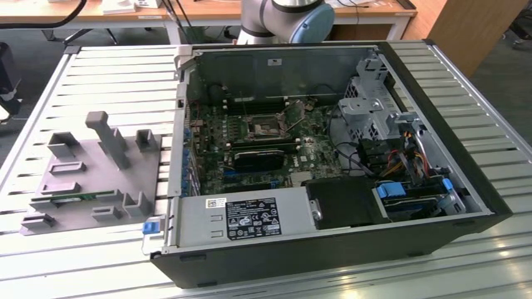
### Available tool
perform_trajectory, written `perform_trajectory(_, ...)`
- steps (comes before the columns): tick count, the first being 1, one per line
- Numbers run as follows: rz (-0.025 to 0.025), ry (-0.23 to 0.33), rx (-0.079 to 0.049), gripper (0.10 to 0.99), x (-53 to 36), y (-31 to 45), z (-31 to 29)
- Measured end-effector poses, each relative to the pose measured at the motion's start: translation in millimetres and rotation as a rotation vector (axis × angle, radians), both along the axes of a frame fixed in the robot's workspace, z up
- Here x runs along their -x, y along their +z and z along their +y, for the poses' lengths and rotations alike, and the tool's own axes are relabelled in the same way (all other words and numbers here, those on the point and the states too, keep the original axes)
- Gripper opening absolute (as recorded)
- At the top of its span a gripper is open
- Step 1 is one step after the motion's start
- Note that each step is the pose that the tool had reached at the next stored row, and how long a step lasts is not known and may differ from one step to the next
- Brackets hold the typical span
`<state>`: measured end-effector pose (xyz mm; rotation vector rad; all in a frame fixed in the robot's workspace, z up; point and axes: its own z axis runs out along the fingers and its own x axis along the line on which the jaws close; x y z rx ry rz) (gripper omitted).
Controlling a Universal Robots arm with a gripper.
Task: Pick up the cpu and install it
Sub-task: 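Pick up the cpu and move it towards the insertion slot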
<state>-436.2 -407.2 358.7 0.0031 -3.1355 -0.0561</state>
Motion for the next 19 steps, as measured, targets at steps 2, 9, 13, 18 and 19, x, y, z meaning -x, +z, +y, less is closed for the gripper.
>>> perform_trajectory(2, 0.0, 0.0, 0.003, 0.525, 0.0, 2.7, 0.1)
perform_trajectory(9, 0.0, -0.001, 0.008, 0.525, 0.0, 10.7, 0.8)
perform_trajectory(13, 0.0001, -0.002, 0.011, 0.525, 0.0, 14.2, 1.1)
perform_trajectory(18, 0.0, -0.002, 0.013, 0.525, 0.0, 17.5, 1.6)
perform_trajectory(19, 0.0, -0.002, 0.013, 0.525, 0.0, 18.3, 1.7)
